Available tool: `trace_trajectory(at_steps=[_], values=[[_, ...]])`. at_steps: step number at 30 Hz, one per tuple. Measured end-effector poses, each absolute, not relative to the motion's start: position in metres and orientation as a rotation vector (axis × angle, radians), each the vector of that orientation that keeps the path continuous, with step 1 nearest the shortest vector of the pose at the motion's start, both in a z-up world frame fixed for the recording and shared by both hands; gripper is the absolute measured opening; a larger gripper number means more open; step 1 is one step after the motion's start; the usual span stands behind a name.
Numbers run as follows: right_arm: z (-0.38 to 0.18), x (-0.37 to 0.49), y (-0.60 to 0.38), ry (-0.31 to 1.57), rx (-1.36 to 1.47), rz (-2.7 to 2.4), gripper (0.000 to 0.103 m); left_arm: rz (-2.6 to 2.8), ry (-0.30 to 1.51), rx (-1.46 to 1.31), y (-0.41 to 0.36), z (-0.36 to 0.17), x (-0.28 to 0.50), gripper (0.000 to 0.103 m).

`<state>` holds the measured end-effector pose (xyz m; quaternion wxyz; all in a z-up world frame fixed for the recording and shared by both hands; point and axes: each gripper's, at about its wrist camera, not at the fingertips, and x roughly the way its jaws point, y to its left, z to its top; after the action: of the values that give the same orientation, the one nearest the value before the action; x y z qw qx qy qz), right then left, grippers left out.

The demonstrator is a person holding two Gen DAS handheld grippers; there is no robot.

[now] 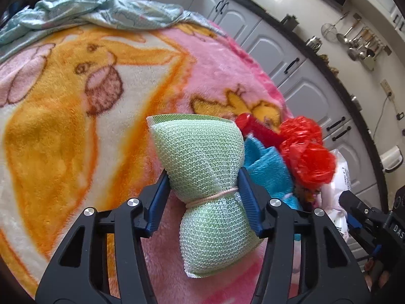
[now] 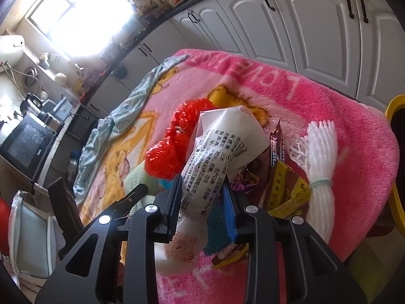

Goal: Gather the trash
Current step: 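Grasp the green mesh scrubber with the left tool while the right tool grasps the white printed bag, then carry both held items over the yellow bin and open both tools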

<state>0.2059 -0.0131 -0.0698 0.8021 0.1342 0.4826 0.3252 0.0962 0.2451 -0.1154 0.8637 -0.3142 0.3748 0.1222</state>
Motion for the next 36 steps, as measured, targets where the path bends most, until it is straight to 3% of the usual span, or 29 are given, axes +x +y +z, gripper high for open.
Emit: trace_trajectory(at_steps=[15, 36], values=[[-0.018, 0.197, -0.071, 0.841, 0.256, 0.706, 0.029, 0.177, 0.582, -0.497, 0.196, -0.029, 0.077, 0.045], [0.038, 0.184, -0.182, 0.622, 0.190, 0.567, 0.029, -0.057, 0.546, -0.341, 0.072, 0.017, 0.125, 0.045]])
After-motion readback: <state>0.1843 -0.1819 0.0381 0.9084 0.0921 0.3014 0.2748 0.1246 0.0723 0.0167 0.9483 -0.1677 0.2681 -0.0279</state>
